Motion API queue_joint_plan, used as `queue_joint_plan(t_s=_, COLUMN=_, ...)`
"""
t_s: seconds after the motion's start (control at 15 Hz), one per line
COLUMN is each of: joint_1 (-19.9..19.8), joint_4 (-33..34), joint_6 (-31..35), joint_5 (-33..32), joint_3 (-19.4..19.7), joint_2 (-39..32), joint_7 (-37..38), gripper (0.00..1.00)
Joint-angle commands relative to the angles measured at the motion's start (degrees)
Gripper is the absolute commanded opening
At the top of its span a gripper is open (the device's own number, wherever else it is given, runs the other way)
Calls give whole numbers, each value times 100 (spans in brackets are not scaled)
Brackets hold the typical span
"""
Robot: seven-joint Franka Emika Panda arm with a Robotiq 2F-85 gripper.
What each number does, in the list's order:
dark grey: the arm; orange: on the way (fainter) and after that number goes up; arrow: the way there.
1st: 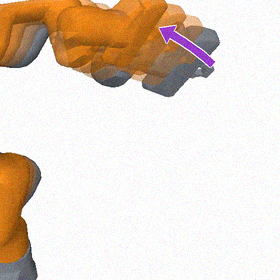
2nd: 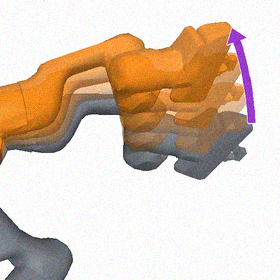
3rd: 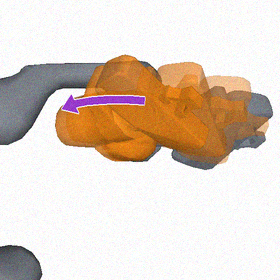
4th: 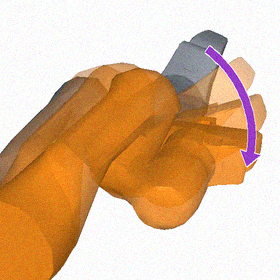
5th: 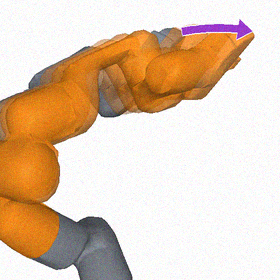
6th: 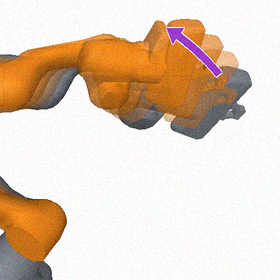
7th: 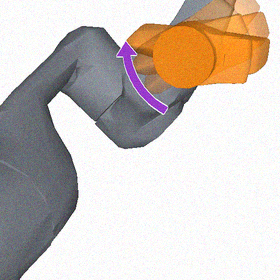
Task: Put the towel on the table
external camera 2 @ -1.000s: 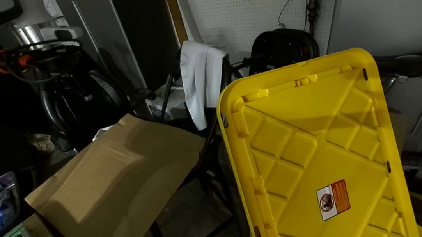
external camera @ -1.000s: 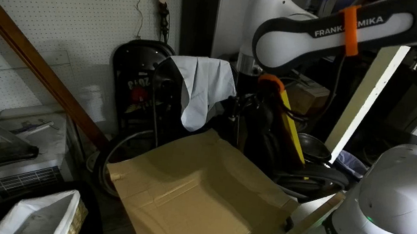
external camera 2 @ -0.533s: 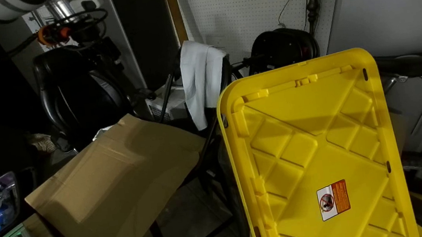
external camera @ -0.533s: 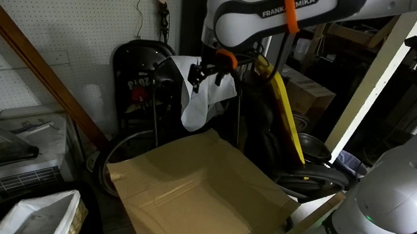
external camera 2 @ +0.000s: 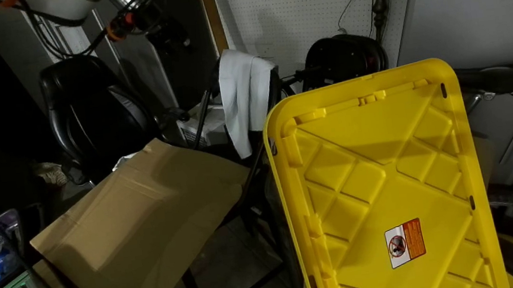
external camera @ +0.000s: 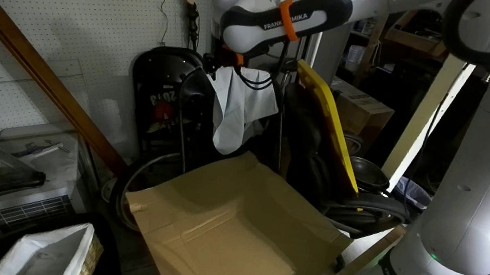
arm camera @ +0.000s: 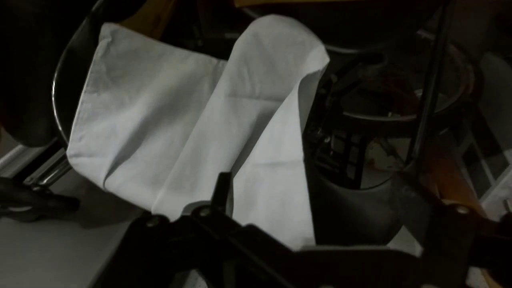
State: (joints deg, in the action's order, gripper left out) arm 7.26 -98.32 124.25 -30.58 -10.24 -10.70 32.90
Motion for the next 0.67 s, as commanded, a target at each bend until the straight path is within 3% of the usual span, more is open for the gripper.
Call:
queue_joint_plan(t_s=0.0, joint_1=457, joint_4=1108, joint_6=-86, joint_5=-804, joint_3=464, joint_2=-888, joint_7=541, gripper=100)
queue_joint_plan(t_s=0.6, joint_1=1112, joint_4=2046, joint_6=-80, joint_5=-1762, joint_3=1185, joint_2=-1925, joint_7=1812, gripper=100)
